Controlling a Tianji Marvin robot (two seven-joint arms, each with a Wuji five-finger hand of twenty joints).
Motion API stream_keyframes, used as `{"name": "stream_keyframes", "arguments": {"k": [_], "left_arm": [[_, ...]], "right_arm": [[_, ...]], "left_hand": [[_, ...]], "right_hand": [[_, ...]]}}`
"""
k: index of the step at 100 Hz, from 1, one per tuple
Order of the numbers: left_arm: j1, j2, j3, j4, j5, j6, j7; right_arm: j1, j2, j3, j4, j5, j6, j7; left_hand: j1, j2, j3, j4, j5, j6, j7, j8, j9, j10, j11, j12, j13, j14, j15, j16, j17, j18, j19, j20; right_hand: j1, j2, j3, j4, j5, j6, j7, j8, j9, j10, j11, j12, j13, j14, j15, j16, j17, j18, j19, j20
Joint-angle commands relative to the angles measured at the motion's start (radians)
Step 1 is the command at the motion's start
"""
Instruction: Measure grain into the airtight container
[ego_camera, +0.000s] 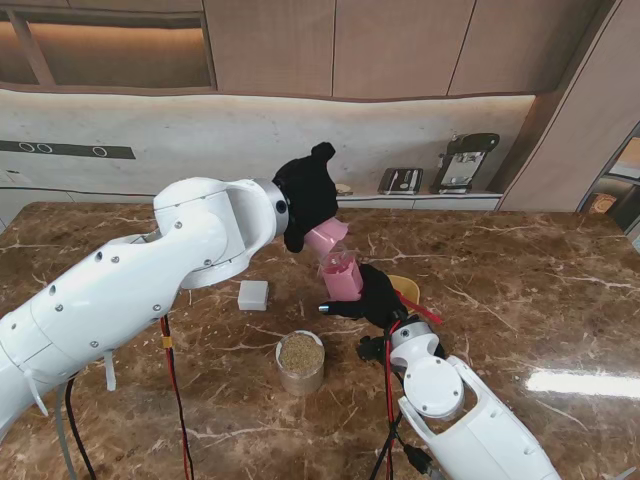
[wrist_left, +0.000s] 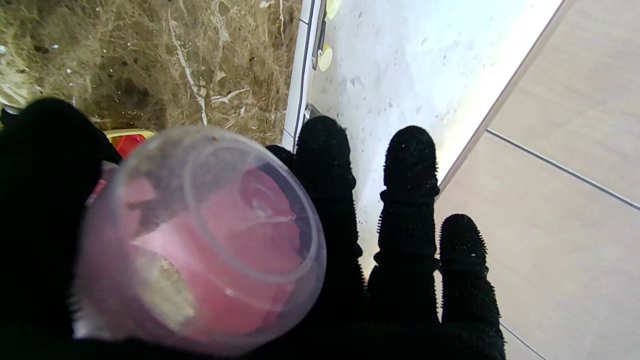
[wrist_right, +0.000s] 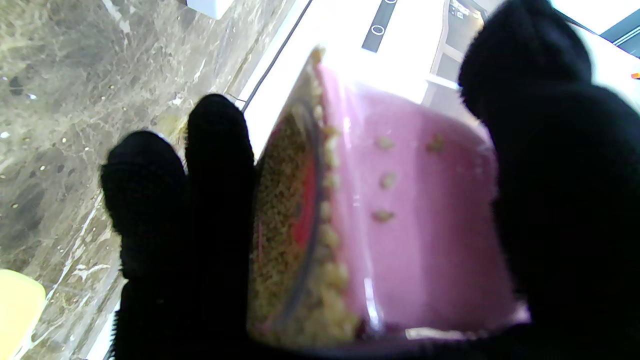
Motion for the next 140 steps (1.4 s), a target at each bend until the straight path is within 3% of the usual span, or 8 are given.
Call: {"name": "stream_keyframes", "arguments": {"k": [1, 35, 68, 140], "left_arm": [[0.013, 0.002, 0.001, 0.001, 0.014, -0.007, 0.006], [0.003, 0.003, 0.005, 0.000, 0.014, -0.025, 0.001], [-0.019, 0.006, 0.023, 0.010, -0.024, -0.059, -0.019], [-0.041, 0.006, 0.046, 0.018, -0.050, -0.067, -0.049]], "right_arm": [[0.004, -0.010, 0.001, -0.014, 0.005, -0.001, 0.007], [0.006, -0.011, -0.001, -0.010, 0.004, -0.002, 0.006], [0.012, -0.010, -0.004, -0.002, -0.024, -0.002, -0.003], [0.008, -0.010, 0.001, -0.007, -0.018, 0.004, -0.004]], "left_hand": [[0.064, 0.472, 0.151, 0.036, 0.134, -0.157, 0.194, 0.092, 0.021, -0.034, 0.043, 0.014, 0.017, 0.004, 0.044, 0.010, -0.002, 0.011, 0.029, -0.001], [0.049, 0.448, 0.168, 0.065, 0.150, -0.159, 0.187, 0.095, 0.027, -0.034, 0.046, 0.017, 0.019, 0.002, 0.049, 0.013, -0.004, 0.014, 0.028, -0.003], [0.047, 0.442, 0.169, 0.063, 0.148, -0.164, 0.182, 0.096, 0.023, -0.037, 0.043, 0.016, 0.015, -0.001, 0.045, 0.012, -0.009, 0.015, 0.021, -0.008], [0.040, 0.435, 0.180, 0.065, 0.153, -0.165, 0.179, 0.096, 0.025, -0.038, 0.043, 0.015, 0.016, -0.002, 0.043, 0.014, -0.008, 0.016, 0.019, -0.007]], "right_hand": [[0.152, 0.364, 0.235, -0.008, 0.120, -0.190, 0.162, 0.018, 0.122, -0.093, 0.182, 0.041, 0.059, -0.122, 0.041, -0.007, -0.002, -0.068, 0.005, 0.014], [0.151, 0.365, 0.235, -0.008, 0.120, -0.190, 0.162, 0.018, 0.121, -0.093, 0.181, 0.040, 0.059, -0.122, 0.041, -0.007, -0.002, -0.068, 0.005, 0.014], [0.149, 0.365, 0.236, -0.008, 0.120, -0.192, 0.162, 0.017, 0.122, -0.094, 0.182, 0.040, 0.059, -0.123, 0.041, -0.007, -0.002, -0.068, 0.005, 0.014], [0.147, 0.365, 0.237, -0.009, 0.119, -0.192, 0.161, 0.016, 0.122, -0.093, 0.182, 0.040, 0.058, -0.122, 0.041, -0.008, -0.002, -0.068, 0.004, 0.014]]}}
